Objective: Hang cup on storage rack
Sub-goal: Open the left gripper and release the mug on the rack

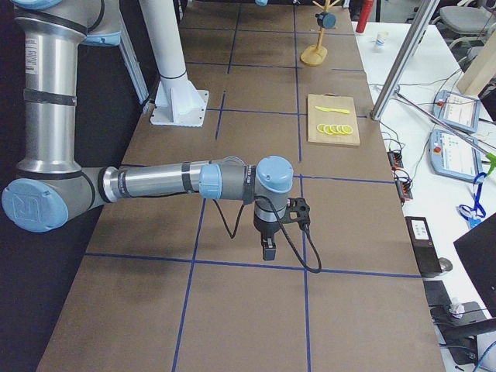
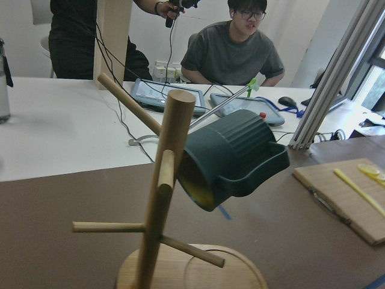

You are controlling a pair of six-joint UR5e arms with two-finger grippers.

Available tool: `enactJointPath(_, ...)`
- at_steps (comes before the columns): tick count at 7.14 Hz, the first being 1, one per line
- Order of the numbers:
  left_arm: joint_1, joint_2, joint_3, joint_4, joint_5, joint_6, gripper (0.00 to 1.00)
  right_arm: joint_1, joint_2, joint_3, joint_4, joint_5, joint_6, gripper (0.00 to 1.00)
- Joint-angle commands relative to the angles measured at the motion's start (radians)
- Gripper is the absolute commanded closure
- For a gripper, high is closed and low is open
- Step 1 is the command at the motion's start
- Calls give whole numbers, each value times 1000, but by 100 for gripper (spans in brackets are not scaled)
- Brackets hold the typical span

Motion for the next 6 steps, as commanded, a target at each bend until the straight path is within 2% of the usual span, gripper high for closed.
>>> enactJointPath(1, -95, 4, -5, 235, 71, 487, 0, 0, 0, 0, 0, 0, 0, 0)
enactJointPath(2, -117, 5, -7, 337, 175, 686, 0, 0, -2, 0, 0, 0, 0, 0)
enactJointPath(3, -119, 11, -6, 423, 333, 804, 0, 0, -5, 0, 0, 0, 0, 0)
enactJointPath(4, -120, 10, -7, 486, 447, 904, 0, 0, -5, 0, 0, 0, 0, 0)
enactJointPath(6, -146, 10, -19, 691, 443, 969, 0, 0, -5, 0, 0, 0, 0, 0)
